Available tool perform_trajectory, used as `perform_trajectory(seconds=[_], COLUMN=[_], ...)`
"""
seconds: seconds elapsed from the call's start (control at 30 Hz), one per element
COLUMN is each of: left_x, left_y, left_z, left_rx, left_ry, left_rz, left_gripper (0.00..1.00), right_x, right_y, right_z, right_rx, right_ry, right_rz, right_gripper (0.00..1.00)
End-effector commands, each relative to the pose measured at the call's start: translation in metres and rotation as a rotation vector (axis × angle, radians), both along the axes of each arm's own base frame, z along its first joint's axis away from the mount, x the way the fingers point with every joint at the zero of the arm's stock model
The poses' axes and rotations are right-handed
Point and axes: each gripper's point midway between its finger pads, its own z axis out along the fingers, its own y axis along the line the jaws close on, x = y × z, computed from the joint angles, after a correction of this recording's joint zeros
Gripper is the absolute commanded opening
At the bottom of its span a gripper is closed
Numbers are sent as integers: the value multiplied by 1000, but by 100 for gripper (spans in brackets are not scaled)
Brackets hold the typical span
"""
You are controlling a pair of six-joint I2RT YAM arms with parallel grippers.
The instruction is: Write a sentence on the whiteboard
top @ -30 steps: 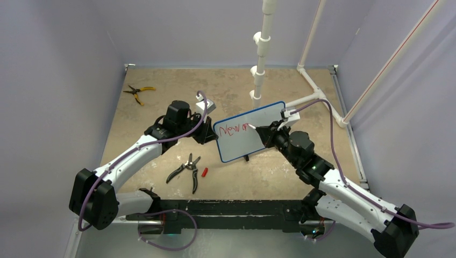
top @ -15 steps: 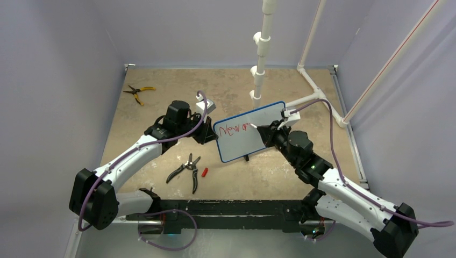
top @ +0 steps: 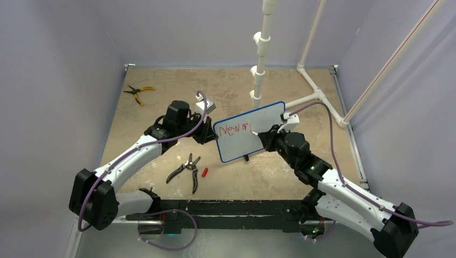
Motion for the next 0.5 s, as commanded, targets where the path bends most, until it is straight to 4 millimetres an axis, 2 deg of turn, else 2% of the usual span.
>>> perform_trajectory(seconds=[0.0, 0.27, 0.47], left_x=[6, 12, 10], left_y=[-2, 3, -1], left_z=[24, 15, 12], left_rx=[-36, -6, -24], left_ry=[-101, -90, -66], left_rz=[-9, 25, 15], left_gripper=[0, 0, 0], right_x=[1, -2, -2], right_y=[-6, -8, -6], right_z=[0, 56, 72], right_rx=[15, 124, 159], right_ry=[8, -130, -178], right_rz=[-38, -29, -20], right_gripper=[0, 0, 0])
